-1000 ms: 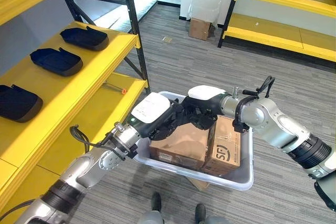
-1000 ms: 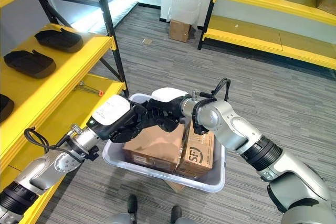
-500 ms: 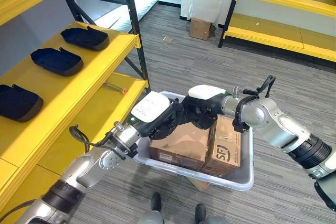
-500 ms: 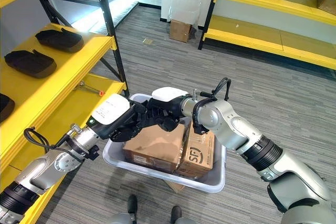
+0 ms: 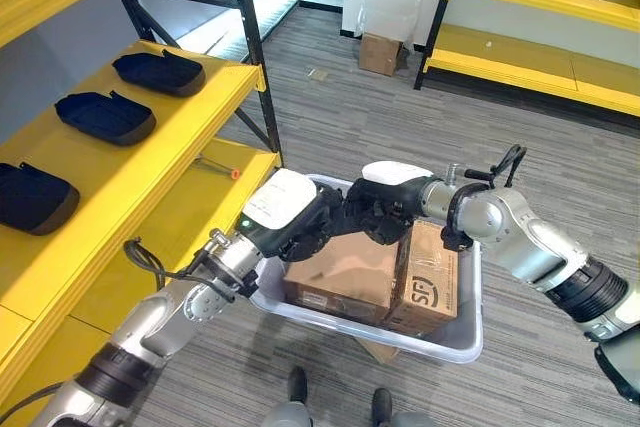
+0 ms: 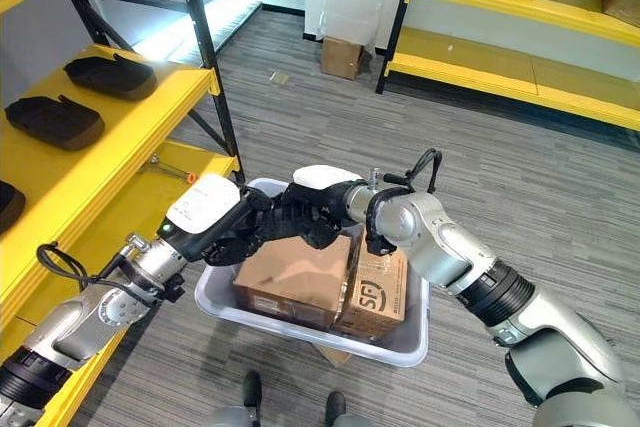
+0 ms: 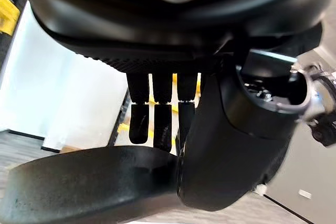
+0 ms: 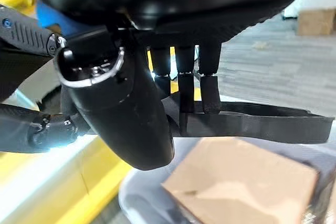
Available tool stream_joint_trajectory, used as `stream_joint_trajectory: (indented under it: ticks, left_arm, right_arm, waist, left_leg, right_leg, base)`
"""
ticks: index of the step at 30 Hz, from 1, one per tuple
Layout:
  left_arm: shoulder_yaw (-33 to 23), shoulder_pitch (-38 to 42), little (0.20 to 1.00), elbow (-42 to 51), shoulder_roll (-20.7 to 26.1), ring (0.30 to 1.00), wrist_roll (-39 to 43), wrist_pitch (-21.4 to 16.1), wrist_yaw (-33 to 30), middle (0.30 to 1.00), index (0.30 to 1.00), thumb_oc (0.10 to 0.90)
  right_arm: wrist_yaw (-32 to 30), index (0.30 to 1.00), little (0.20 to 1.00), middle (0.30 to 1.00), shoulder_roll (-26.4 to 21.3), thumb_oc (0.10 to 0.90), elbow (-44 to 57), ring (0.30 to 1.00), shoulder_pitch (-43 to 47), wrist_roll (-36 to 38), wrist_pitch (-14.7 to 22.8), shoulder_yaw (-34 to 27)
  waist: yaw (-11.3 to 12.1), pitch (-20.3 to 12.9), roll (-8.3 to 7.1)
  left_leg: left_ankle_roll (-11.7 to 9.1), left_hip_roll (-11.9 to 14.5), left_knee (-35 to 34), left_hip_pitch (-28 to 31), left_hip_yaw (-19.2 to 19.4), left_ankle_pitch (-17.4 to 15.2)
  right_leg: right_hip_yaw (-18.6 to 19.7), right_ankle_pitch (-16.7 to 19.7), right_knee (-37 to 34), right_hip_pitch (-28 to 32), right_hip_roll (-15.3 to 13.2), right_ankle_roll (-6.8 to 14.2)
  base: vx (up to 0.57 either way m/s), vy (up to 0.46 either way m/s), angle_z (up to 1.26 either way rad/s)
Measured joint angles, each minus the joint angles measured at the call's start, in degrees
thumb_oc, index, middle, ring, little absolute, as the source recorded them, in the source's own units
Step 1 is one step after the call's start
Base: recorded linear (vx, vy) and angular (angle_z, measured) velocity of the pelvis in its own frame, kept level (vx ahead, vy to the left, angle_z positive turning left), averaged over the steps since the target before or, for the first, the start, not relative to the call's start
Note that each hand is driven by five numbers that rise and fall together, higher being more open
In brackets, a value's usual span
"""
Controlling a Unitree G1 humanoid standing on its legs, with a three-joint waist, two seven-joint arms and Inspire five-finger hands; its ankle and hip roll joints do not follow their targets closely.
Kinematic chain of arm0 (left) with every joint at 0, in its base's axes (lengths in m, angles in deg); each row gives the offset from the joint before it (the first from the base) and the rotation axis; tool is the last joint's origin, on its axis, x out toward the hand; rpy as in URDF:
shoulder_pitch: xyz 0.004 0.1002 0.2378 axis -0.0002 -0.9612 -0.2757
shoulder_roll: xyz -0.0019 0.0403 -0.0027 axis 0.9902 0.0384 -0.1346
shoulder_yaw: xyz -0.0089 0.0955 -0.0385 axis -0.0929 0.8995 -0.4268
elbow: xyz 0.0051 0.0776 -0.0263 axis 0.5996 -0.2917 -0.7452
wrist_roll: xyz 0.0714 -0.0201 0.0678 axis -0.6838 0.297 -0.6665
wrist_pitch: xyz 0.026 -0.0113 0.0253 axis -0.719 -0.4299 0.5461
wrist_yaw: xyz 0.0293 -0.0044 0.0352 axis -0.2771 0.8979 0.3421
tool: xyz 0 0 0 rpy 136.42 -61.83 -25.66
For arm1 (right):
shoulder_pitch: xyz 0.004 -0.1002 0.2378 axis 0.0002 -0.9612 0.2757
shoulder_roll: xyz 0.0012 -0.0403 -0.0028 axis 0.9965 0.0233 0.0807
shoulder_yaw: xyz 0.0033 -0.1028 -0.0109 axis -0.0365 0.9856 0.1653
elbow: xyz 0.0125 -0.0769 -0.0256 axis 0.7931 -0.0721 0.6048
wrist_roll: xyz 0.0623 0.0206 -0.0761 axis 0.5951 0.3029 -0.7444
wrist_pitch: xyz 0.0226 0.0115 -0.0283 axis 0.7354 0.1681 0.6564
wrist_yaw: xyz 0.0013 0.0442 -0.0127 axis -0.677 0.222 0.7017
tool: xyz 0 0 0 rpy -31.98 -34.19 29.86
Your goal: Move parts from the plastic box to the shelf.
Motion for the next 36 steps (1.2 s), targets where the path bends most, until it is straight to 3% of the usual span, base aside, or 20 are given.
stream_joint_trajectory:
  ticks: [2, 3, 4, 11, 18, 29, 34, 35, 36]
  left_arm:
    - [-1.50, -0.16, 0.300, 0.00, -0.28, 0.300, 0.01, 0.00, -0.45, 0.300, 0.300, 0.400]
    - [-2.19, -0.16, 0.300, 0.02, -0.34, 0.300, 0.04, 0.01, -0.57, 0.300, 0.300, 0.400]
    - [-2.90, -0.15, 0.300, 0.06, -0.39, 0.300, 0.04, 0.00, -0.62, 0.300, 0.300, 0.400]
    - [-4.04, -0.21, 0.300, 0.05, -0.42, 0.300, 0.08, 0.01, -0.65, 0.300, 0.300, 0.400]
    - [-3.70, -0.48, 0.300, 0.05, -0.71, 0.300, -0.02, -0.01, -0.64, 0.300, 0.300, 0.400]
    - [-3.70, -0.48, 0.300, 0.05, -0.71, 0.300, -0.02, -0.01, -0.64, 0.300, 0.300, 0.400]
    - [-3.70, -0.58, 0.300, 0.05, -0.81, 0.300, 0.01, 0.00, -0.63, 0.300, 0.300, 0.400]
    - [-3.71, -0.78, 0.467, 0.05, -0.96, 0.467, 0.02, 0.02, -0.63, 0.467, 0.467, 0.520]
    - [-3.71, -1.14, 0.712, 0.05, -1.28, 0.712, 0.02, 0.03, -0.63, 0.712, 0.712, 0.694]
  right_arm:
    - [-0.80, 0.300, 0.300, 0.300, 2.02, 0.400, -0.19, 0.300, -0.04, 1.09, -1.85, -0.56]
    - [-1.18, 0.437, 0.437, 0.437, 2.73, 0.498, -0.20, 0.437, -0.04, 1.60, -2.51, -0.72]
    - [-1.50, 1.000, 1.000, 1.000, 3.57, 0.900, -0.31, 1.000, -0.14, 2.14, -3.06, -1.30]
    - [-5.49, 1.000, 1.000, 1.000, 7.14, 0.900, -0.10, 1.000, -0.30, 5.05, -5.23, -5.12]
    - [-7.08, 1.000, 1.000, 1.000, 6.91, 0.900, 0.28, 1.000, -0.31, 5.46, -8.87, -8.19]
    - [-7.07, 1.000, 1.000, 1.000, 6.94, 0.900, 0.29, 1.000, -0.38, 5.41, -10.00, -8.21]
    - [-7.07, 1.000, 1.000, 1.000, 6.95, 0.900, 0.28, 1.000, -0.39, 5.32, -10.17, -8.21]
    - [-7.07, 1.000, 1.000, 1.000, 6.95, 0.900, 0.28, 1.000, -0.40, 5.30, -10.18, -8.24]
    - [-7.07, 1.000, 1.000, 1.000, 6.95, 0.900, 0.28, 1.000, -0.46, 5.30, -10.23, -8.24]
  waist:
    - [0.00, 0.00, 0.00]
    - [0.00, 0.00, 0.00]
    - [-0.02, 0.00, 0.00]
    - [0.14, 0.00, 0.00]
    - [-0.06, -0.01, 0.02]
    - [-0.14, -0.05, 0.09]
    - [-0.09, -0.46, 0.81]
    - [-0.07, -0.52, 0.92]
    - [-0.10, -0.57, 1.00]
  left_leg:
    - [0.00, -0.02, 0.00, 0.00, -0.07, -0.01]
    - [0.00, -0.03, 0.00, 0.00, -0.15, -0.01]
    - [0.00, -0.06, 0.00, 0.00, -0.24, -0.01]
    - [-0.01, -0.21, 0.00, 0.05, -0.85, -0.02]
    - [-0.06, -0.19, 0.00, 0.22, -0.79, -0.05]
    - [-0.07, -0.16, 0.01, 0.22, -0.55, -0.08]
    - [-0.06, -0.17, 0.00, 0.21, -0.50, -0.17]
    - [-0.06, -0.16, 0.00, 0.21, -0.39, -0.17]
    - [-0.05, -0.15, 0.00, 0.21, -0.22, -0.18]
  right_leg:
    - [-0.08, 0.03, -0.22, 0.15, 0.00, -0.02]
    - [-0.17, 0.04, -0.30, 0.24, 0.01, -0.02]
    - [-0.27, 0.05, -0.44, 0.35, 0.01, -0.02]
    - [-0.79, 0.08, -0.79, 0.85, -0.02, -0.01]
    - [-0.76, 0.08, -0.81, 0.95, -0.01, -0.01]
    - [-0.43, 0.09, -0.72, 0.77, -0.02, -0.01]
    - [-0.34, 0.13, -0.77, 0.74, -0.02, 0.01]
    - [-0.25, 0.13, -0.77, 0.70, -0.02, 0.01]
    - [-0.14, 0.14, -0.77, 0.64, -0.02, 0.01]
  base:
    - [0.00, -0.004, 0.02]
    - [0.00, -0.008, 0.05]
    - [0.00, -0.006, 0.05]
    - [0.00, -0.003, 0.05]
    - [0.00, 0.000, 0.00]
    - [0.00, 0.000, 0.00]
    - [0.00, 0.001, -0.01]
    - [-0.01, 0.004, -0.04]
    - [-0.01, 0.005, -0.07]
